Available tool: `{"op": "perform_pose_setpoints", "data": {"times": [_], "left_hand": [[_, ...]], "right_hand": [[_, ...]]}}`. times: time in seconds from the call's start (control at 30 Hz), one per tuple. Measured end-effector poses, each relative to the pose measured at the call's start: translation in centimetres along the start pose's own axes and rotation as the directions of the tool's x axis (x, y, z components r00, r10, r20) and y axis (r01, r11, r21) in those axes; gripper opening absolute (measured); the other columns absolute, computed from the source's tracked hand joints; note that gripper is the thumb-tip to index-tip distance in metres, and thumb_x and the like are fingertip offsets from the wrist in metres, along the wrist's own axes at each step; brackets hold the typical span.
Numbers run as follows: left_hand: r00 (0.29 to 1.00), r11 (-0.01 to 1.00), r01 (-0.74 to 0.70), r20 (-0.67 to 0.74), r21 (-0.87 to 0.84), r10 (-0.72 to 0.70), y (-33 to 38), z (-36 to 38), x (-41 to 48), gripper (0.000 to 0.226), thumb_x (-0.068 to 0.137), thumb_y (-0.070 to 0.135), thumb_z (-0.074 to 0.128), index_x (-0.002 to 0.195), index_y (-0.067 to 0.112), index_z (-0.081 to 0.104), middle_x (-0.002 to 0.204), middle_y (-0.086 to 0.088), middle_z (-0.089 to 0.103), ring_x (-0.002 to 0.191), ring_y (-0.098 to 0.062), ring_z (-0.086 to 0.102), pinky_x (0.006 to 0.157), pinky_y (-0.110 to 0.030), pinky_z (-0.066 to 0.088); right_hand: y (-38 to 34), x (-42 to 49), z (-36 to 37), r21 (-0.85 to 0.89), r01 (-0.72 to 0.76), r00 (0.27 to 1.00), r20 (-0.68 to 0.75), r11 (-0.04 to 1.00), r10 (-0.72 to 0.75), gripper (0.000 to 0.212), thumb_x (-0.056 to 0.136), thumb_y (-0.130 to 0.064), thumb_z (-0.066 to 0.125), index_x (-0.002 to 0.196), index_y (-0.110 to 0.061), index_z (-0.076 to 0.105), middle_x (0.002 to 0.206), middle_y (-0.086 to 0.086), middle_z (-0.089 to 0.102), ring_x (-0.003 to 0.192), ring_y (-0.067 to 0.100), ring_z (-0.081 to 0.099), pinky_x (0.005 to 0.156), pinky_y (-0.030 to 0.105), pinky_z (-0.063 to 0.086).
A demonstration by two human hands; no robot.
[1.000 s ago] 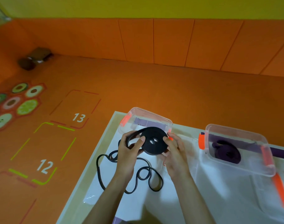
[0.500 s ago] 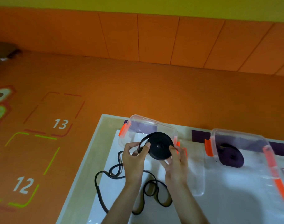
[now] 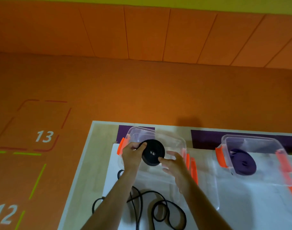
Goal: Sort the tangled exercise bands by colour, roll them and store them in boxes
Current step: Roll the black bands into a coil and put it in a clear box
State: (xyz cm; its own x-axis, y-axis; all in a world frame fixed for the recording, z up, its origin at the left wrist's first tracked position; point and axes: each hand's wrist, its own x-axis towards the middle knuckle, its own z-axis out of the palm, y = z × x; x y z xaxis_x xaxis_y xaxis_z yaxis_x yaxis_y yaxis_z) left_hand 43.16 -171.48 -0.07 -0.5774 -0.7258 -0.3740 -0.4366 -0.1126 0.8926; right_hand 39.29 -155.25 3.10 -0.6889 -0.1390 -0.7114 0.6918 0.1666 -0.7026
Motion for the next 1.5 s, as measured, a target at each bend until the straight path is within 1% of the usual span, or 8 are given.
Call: {"op": "perform_pose_setpoints", "data": {"times": [0.07,0.33,0.67,0.77,1.03,1.3,1.4,1.5], "left_hand": [[0.998,0.994,-0.016,0.059,0.112,0.010,-0.6,0.8,1.5,0.016,0.089,0.020,0.085,0.092,0.004,0.081,0.091,-0.011,0.079,0.093,-0.031,0.073,0.090,-0.039,0.058],[0.977,0.876,-0.092,0.212,0.473,-0.012,-2.5,3.4,5.1,0.028,0.097,0.036,0.076,0.106,0.009,0.081,0.109,-0.008,0.080,0.105,-0.023,0.072,0.099,-0.029,0.049],[0.945,0.776,-0.155,0.321,0.612,-0.065,-4.7,4.6,8.1,0.026,0.102,0.031,0.069,0.113,0.008,0.076,0.112,-0.010,0.077,0.108,-0.024,0.070,0.094,-0.023,0.047],[0.944,0.741,-0.165,0.322,0.651,-0.073,-5.0,4.7,8.9,0.030,0.103,0.035,0.067,0.112,0.008,0.075,0.111,-0.010,0.076,0.104,-0.023,0.070,0.104,-0.030,0.051],[0.949,0.751,-0.138,0.302,0.646,-0.086,-5.1,4.8,8.7,0.018,0.102,0.028,0.070,0.102,0.010,0.065,0.101,-0.009,0.070,0.091,-0.017,0.060,0.088,-0.026,0.048],[0.934,0.753,-0.142,0.338,0.643,-0.113,-3.3,4.1,7.3,0.022,0.101,0.017,0.061,0.120,0.006,0.058,0.111,-0.010,0.061,0.097,-0.020,0.062,0.084,-0.031,0.053],[0.875,0.710,-0.307,0.481,0.633,-0.050,-1.6,1.8,5.4,0.032,0.104,0.018,0.060,0.134,0.007,0.054,0.127,-0.012,0.062,0.115,-0.026,0.064,0.093,-0.031,0.055],[0.758,0.608,-0.578,0.635,0.544,0.152,-0.1,-1.9,2.5,0.025,0.106,0.019,0.060,0.129,0.013,0.068,0.119,-0.005,0.073,0.101,-0.016,0.068,0.093,-0.021,0.052]], "right_hand": [[0.5,1.5,0.1,-0.128,-0.044,0.998,0.048,0.991,0.051,0.054,0.085,-0.005,0.085,0.132,-0.010,0.058,0.119,0.021,0.069,0.104,0.034,0.073,0.084,0.036,0.063],[2.8,6.5,1.4,-0.118,-0.193,0.977,0.071,0.974,0.202,0.053,0.087,0.010,0.076,0.132,-0.003,0.051,0.111,0.028,0.072,0.098,0.042,0.076,0.075,0.041,0.065],[4.4,10.6,1.3,-0.523,-0.047,0.999,-0.005,0.851,0.052,0.049,0.089,0.000,0.075,0.129,-0.012,0.049,0.122,0.018,0.062,0.105,0.034,0.071,0.083,0.046,0.065],[4.6,11.1,1.8,-0.540,-0.046,0.999,-0.004,0.840,0.053,0.051,0.088,-0.001,0.078,0.125,-0.016,0.046,0.122,0.016,0.059,0.108,0.034,0.069,0.080,0.044,0.066],[5.3,11.5,1.4,-0.602,0.005,0.999,-0.039,0.799,-0.037,0.055,0.087,-0.002,0.077,0.128,-0.017,0.044,0.111,0.015,0.064,0.102,0.032,0.070,0.084,0.046,0.064],[4.0,11.0,1.4,-0.629,0.046,0.996,-0.030,0.776,-0.084,0.048,0.092,-0.003,0.070,0.133,-0.014,0.048,0.115,0.018,0.067,0.096,0.029,0.071,0.076,0.038,0.063],[2.5,8.5,1.2,-0.689,0.178,0.972,0.014,0.702,-0.233,0.043,0.097,-0.012,0.067,0.136,-0.015,0.051,0.108,0.013,0.071,0.083,0.019,0.068,0.061,0.027,0.055],[2.0,4.1,0.2,-0.737,0.442,0.836,0.132,0.511,-0.533,0.023,0.101,-0.015,0.062,0.125,-0.017,0.062,0.108,0.006,0.075,0.091,0.019,0.071,0.076,0.037,0.062]]}}
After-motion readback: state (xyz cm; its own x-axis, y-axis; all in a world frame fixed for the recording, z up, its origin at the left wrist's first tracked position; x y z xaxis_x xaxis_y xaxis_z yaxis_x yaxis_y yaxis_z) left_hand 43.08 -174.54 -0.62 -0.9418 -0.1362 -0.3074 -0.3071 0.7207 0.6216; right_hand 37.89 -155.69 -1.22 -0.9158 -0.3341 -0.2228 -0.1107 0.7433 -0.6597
